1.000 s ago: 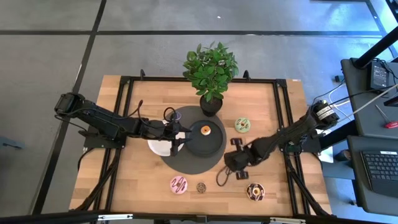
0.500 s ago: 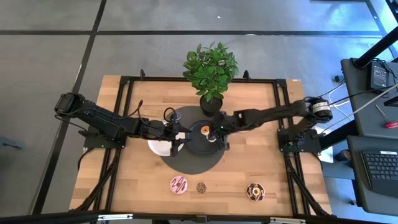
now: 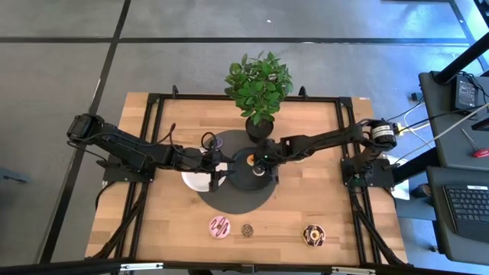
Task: Pick & Place donuts
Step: Put the small black donut on the black plate
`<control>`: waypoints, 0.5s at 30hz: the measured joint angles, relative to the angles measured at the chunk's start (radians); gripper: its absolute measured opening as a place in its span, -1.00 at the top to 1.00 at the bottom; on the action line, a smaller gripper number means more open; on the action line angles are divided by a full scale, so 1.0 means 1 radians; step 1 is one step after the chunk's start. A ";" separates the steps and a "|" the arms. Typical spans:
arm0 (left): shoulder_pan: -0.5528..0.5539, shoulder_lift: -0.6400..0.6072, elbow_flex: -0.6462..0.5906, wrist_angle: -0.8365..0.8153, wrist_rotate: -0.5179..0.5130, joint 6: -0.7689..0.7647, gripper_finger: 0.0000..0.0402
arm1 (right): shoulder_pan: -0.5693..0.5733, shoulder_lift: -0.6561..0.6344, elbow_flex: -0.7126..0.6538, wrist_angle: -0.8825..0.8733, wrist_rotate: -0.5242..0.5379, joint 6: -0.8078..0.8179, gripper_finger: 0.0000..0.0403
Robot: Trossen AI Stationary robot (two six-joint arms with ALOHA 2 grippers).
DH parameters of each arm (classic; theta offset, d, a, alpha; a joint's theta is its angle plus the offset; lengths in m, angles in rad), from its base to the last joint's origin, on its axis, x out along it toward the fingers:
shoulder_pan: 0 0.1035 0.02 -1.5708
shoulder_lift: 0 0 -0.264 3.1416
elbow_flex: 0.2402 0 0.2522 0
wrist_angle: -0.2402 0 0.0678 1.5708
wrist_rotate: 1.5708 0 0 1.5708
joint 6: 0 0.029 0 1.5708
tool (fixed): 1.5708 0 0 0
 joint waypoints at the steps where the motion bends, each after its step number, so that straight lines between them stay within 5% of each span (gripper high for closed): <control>1: 0.000 0.000 0.000 -0.003 0.000 0.000 0.16 | -0.003 0.000 0.000 0.000 0.000 0.003 0.98; 15: 0.000 0.000 0.000 -0.012 0.000 0.000 0.16 | -0.002 0.051 0.000 -0.008 0.001 0.026 0.98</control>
